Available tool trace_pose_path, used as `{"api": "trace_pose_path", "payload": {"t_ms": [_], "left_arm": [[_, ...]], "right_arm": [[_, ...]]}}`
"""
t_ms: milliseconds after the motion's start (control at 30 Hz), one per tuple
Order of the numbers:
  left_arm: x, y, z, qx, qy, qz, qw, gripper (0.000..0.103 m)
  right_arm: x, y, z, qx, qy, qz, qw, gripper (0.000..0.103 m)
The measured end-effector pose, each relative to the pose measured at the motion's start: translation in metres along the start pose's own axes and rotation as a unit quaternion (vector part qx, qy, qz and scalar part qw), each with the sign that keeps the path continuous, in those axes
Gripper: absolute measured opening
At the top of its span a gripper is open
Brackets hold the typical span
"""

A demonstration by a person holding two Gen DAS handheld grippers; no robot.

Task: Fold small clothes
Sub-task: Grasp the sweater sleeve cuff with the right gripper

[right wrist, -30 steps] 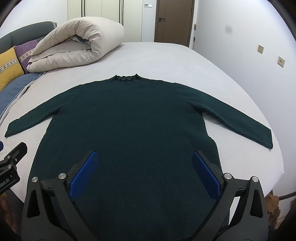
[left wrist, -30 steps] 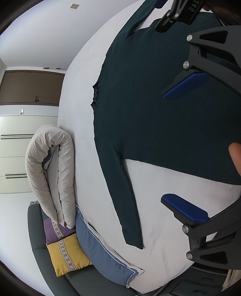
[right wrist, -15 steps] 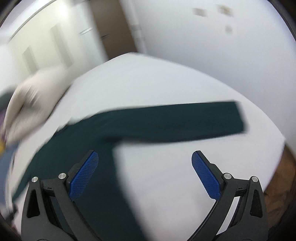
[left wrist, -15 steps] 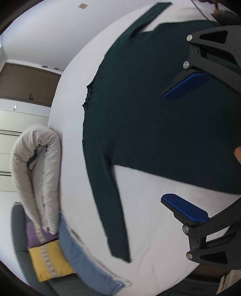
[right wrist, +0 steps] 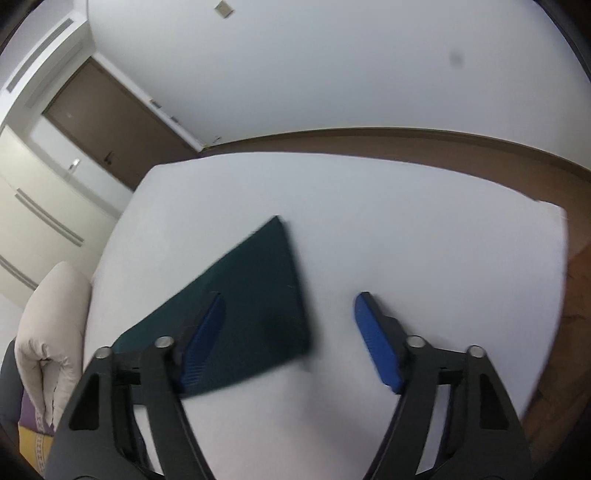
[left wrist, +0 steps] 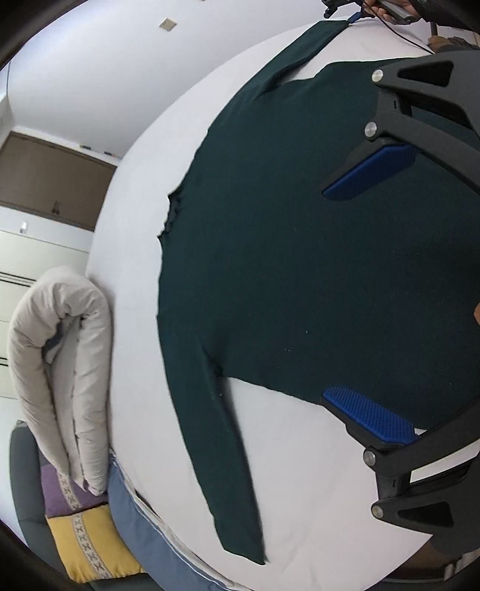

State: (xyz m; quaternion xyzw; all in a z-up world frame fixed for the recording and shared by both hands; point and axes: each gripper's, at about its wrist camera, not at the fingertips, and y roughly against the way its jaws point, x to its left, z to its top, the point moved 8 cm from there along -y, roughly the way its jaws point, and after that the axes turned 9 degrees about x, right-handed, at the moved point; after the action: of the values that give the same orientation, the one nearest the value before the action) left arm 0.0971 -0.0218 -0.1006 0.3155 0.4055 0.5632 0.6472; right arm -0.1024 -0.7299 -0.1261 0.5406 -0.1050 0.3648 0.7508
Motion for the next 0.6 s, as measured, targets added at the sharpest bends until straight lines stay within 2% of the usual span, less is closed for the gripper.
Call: {"api": "trace_pose_path", "payload": {"t_ms": [133,267,300,433,500,533,600], "left_arm": [[0.000,-0.009,0.003,0.006,0.007,-0.021,0.9997,0.103],[-0.001,-0.019,0.002,0.020,0.014,-0.063,0.9977,0.102],[-0.002,-0.021,0.003,0.024,0.018,-0.077,0.9966,0.100],[-0.004,-0.027,0.007,0.027,0.020,-0.102,0.9942,0.091],[-0.006,-0.028,0.011,0.025,0.021,-0.117,0.9926,0.090],[-0.005,-0.029,0.014,0.024,0.022,-0.123,0.9919,0.090],[-0.006,-0.028,0.020,0.020,0.021,-0.131,0.9910,0.090]], "right_arm": [[0.006,-0.019,0.008,0.012,0.013,0.005,1.000,0.053],[0.008,-0.028,0.021,0.023,0.013,-0.016,1.000,0.014],[0.009,-0.028,0.026,0.024,0.015,-0.020,0.999,0.010],[0.047,-0.023,0.030,0.015,0.060,-0.034,0.997,0.008],[0.082,-0.020,0.028,0.010,0.099,-0.033,0.994,0.007],[0.096,-0.016,0.006,0.009,0.119,-0.030,0.992,0.007],[0.148,-0.014,-0.005,0.013,0.164,-0.013,0.986,0.007]]}}
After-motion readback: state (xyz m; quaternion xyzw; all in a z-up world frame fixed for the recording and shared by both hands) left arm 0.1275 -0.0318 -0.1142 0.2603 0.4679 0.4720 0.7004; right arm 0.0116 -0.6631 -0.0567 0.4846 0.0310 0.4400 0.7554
